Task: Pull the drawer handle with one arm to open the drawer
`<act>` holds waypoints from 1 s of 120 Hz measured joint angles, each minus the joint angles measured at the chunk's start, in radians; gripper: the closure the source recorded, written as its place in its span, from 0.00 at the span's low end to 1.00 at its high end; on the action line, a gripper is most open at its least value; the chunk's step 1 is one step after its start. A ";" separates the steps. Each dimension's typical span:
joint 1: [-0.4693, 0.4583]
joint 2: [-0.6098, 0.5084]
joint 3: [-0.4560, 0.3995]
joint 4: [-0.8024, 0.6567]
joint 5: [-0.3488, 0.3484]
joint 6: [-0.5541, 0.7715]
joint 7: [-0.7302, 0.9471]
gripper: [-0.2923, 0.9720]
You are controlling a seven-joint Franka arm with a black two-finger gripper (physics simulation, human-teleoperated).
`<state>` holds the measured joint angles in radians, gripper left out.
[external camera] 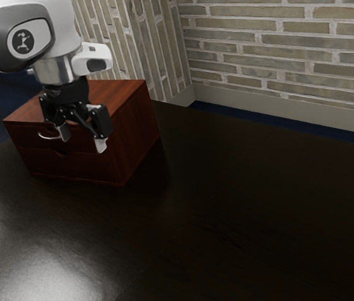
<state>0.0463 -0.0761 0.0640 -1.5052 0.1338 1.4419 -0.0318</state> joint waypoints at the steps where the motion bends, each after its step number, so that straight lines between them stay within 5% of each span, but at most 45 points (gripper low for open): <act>1: 0.000 0.000 0.000 0.000 -0.001 0.003 0.000 0.23; 75: 0.040 -0.035 0.070 -0.020 0.031 0.159 -0.171 0.23; 99: 0.057 -0.033 0.264 -0.056 -0.081 0.207 -0.299 0.24; 120: 0.052 -0.051 0.311 -0.095 -0.154 0.251 -0.381 0.24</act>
<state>0.0984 -0.1275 0.3745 -1.5997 -0.0198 1.6924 -0.4131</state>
